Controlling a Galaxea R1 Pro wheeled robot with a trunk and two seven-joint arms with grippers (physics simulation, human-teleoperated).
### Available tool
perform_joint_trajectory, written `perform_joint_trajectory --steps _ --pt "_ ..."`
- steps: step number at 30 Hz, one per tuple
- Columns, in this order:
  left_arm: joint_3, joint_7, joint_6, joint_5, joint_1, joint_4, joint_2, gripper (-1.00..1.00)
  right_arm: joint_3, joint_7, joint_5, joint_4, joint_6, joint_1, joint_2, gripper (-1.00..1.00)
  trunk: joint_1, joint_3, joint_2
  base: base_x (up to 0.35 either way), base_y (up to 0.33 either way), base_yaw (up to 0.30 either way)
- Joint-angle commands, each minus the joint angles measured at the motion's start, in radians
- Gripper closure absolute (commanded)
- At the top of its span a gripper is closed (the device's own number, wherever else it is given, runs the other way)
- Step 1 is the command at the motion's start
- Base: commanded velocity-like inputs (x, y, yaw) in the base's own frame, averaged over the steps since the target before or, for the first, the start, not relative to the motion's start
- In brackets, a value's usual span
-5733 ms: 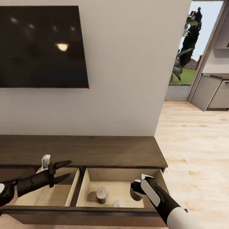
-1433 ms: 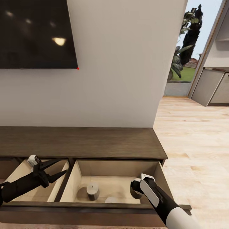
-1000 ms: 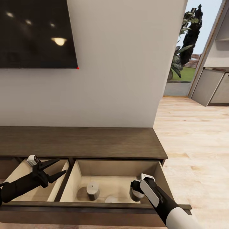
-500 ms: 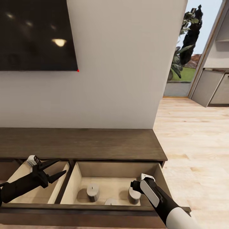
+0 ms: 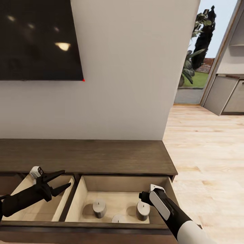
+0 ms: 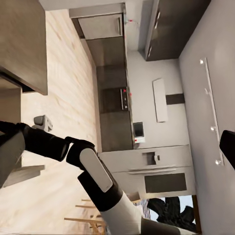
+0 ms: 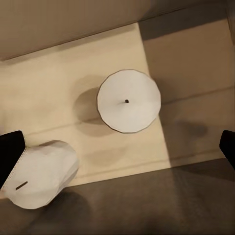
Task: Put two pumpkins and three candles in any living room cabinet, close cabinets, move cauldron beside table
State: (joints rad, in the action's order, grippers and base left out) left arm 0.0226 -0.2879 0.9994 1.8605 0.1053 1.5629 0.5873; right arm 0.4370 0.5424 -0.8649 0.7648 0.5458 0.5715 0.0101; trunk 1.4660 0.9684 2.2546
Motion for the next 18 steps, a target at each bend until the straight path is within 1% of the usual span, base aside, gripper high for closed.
perform_joint_trajectory --steps 1,2,3,9,13,15,16,17,18 --pt "-0.003 -0.007 0.003 -0.049 0.001 0.000 0.000 -1.00 0.002 0.009 -0.009 0.003 0.002 0.001 -0.001 -1.00 -0.004 -0.002 -0.007 0.000 0.000 0.000" --pt "-0.005 -0.008 0.002 -0.084 0.001 0.000 0.000 -1.00 0.002 0.010 -0.010 0.004 0.004 0.001 -0.001 -1.00 -0.008 -0.005 -0.014 0.000 0.000 0.000" --pt "-0.006 -0.007 0.002 -0.104 0.001 0.000 0.000 -1.00 0.003 0.010 -0.010 0.005 0.007 0.001 -0.001 -1.00 -0.012 -0.009 -0.021 0.000 0.000 0.000" --pt "-0.007 -0.003 0.000 -0.130 0.001 0.000 -0.001 -1.00 0.002 0.010 -0.011 0.003 0.012 0.001 0.000 -1.00 -0.035 -0.027 -0.063 0.000 0.000 0.000" --pt "-0.005 0.003 -0.002 -0.166 0.001 -0.003 -0.001 -1.00 0.002 0.010 -0.012 0.004 0.014 0.001 0.001 -1.00 -0.050 -0.040 -0.091 0.000 0.000 0.000" --pt "-0.002 0.023 -0.003 -0.187 0.001 -0.005 -0.002 -1.00 0.002 0.010 -0.012 0.005 0.016 0.001 0.001 -1.00 -0.058 -0.046 -0.105 0.000 0.000 0.000" --pt "-0.001 0.038 -0.003 -0.193 0.001 -0.005 -0.002 -1.00 0.002 0.010 -0.012 0.005 0.017 0.001 0.001 -1.00 -0.062 -0.049 -0.112 0.000 0.000 0.000" --pt "-0.001 0.065 -0.004 -0.197 0.002 -0.006 -0.004 -1.00 0.002 0.010 -0.012 0.005 0.018 0.001 0.002 -1.00 -0.065 -0.052 -0.119 0.000 0.000 0.000" --pt "0.000 0.075 -0.005 -0.198 0.002 -0.006 -0.004 -1.00 0.002 0.010 -0.013 0.005 0.019 0.001 0.002 -1.00 -0.069 -0.056 -0.126 0.000 0.000 0.000"
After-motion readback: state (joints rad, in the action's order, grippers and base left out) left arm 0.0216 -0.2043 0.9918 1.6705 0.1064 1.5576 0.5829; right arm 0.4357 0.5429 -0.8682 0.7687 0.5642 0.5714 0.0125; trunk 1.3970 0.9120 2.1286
